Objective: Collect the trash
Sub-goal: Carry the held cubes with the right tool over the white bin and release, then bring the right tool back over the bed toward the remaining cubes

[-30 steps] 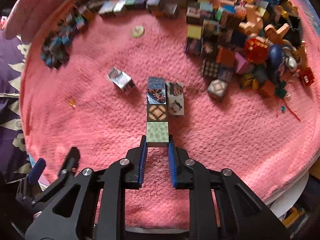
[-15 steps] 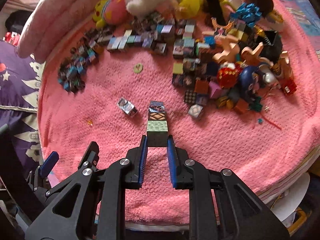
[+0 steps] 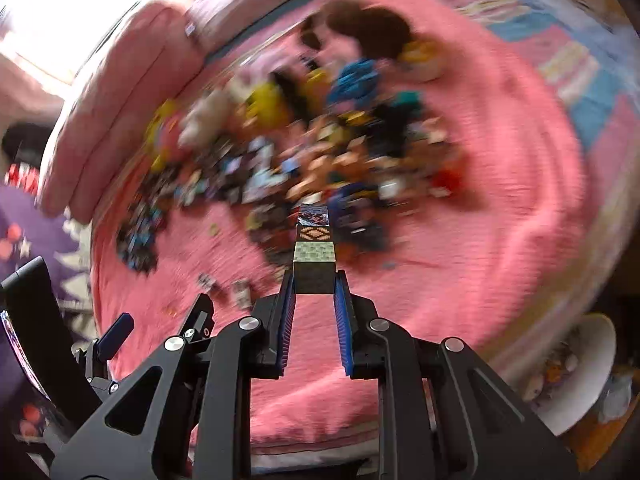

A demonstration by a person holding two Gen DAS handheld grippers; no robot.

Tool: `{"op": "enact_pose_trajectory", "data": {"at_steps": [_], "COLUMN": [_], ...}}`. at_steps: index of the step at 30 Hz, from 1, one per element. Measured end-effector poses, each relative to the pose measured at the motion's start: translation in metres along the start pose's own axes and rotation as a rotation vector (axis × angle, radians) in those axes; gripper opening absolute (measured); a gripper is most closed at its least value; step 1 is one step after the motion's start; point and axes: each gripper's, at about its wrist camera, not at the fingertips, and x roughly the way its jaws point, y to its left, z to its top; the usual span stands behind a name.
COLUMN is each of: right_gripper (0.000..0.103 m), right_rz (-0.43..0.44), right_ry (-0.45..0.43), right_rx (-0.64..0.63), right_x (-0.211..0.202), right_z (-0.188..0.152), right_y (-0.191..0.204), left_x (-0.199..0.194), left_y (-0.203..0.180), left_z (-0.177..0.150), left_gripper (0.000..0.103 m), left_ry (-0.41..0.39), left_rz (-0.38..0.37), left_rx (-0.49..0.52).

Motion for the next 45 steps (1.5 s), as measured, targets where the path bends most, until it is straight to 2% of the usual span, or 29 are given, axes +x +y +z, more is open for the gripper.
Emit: {"op": "enact_pose_trajectory", "data": {"at_steps": [5,11,16,22,28,33,37,40,45], "right_gripper": [0.018,0.018,0.018,0.018,0.020,0.021,0.021,0.021,0.021], "right_rz": [-0.086,-0.190,-0.263,-0.319,-0.334,-0.330,-0.320,-0.335,-0.345], "right_ry": [-0.095,-0.164,-0.179,-0.148,-0.098,-0.058,-0.031,-0.051,-0.084], "right_rx": [0.132,0.308,0.454,0.585,0.688,0.773,0.784,0.716,0.537], "right_x": [-0.049,-0.098,-0.128,-0.142,-0.136,-0.129,-0.125,-0.127,-0.127], "right_z": [-0.006,-0.039,-0.075,-0.112,-0.133,-0.149,-0.149,-0.134,-0.086], "right_y": [-0.073,-0.164,-0.232,-0.288,-0.323,-0.345,-0.349,-0.339,-0.297], "left_x": [-0.029,-0.060,-0.084,-0.106,-0.108,-0.103,-0.105,-0.104,-0.093], "left_y": [-0.073,-0.168,-0.243,-0.299,-0.328,-0.340,-0.342,-0.337,-0.302], "left_z": [-0.001,-0.020,-0.052,-0.088,-0.106,-0.117,-0.119,-0.111,-0.078], "left_gripper": [0.096,0.096,0.096,0.096,0.096,0.096,0.096,0.096,0.096], "left_ry": [-0.039,-0.060,-0.056,-0.069,-0.066,-0.039,-0.045,-0.050,-0.036], "left_rz": [-0.083,-0.197,-0.270,-0.307,-0.304,-0.296,-0.291,-0.282,-0.240], "left_rx": [0.127,0.304,0.462,0.612,0.693,0.720,0.726,0.694,0.555]}}
